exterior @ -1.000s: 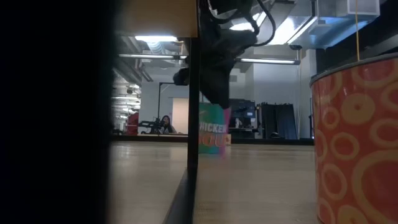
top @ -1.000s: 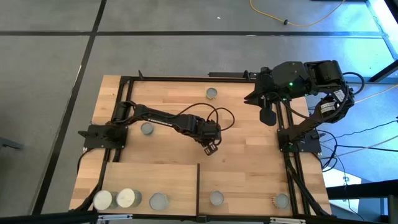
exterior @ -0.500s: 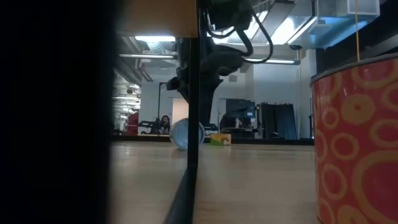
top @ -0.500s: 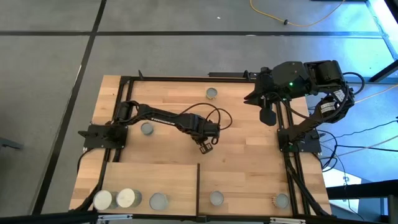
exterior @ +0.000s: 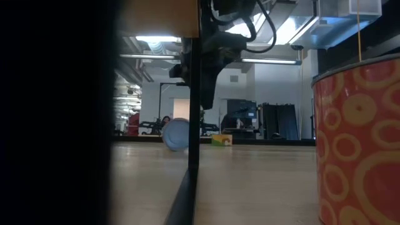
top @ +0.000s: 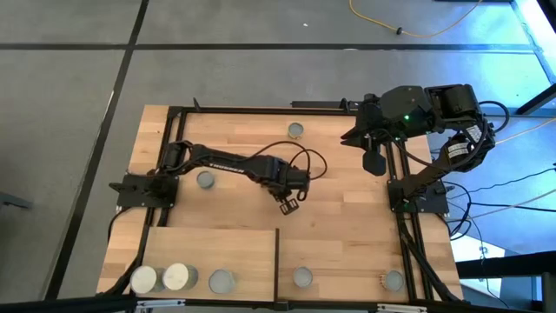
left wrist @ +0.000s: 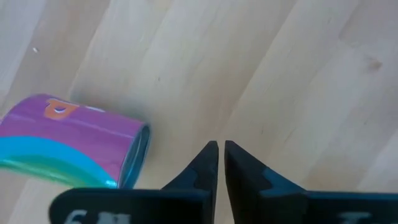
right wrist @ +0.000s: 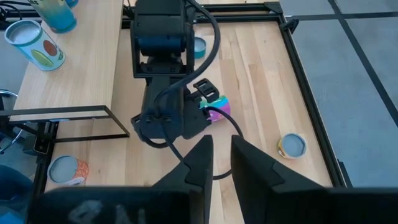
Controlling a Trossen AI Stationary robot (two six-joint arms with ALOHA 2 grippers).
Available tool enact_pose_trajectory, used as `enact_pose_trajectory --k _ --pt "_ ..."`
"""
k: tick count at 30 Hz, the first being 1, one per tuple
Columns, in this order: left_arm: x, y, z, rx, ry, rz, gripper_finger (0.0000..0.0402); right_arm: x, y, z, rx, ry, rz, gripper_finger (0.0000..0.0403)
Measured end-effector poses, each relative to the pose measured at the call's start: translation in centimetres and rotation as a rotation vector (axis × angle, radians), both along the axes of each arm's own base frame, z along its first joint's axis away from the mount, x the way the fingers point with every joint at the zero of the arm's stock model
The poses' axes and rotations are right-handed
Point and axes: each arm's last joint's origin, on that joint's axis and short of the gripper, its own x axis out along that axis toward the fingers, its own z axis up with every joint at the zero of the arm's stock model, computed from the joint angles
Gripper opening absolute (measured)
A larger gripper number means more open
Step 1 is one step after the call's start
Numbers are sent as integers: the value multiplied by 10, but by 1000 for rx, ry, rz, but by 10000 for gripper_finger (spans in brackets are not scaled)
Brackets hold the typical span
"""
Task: Pick and place cans onto a shelf
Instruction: Put the canned chicken soup on the shelf
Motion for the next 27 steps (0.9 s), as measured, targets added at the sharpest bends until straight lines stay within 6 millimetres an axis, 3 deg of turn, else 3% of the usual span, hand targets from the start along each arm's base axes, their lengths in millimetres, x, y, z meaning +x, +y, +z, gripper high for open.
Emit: enact_pose_trajectory --k 8,13,21,27 --pt "-15 -1 -2 -63 162 12 61 0 0 0 0 0 0 59" --pt "-25 -3 3 -99 227 29 64 0 0 0 0 -5 -1 59" --pt "-56 -8 69 -35 74 25 64 1 -1 0 -52 1 14 59" --pt "-98 -11 128 71 -102 57 62 19 0 -25 -23 111 -22 59"
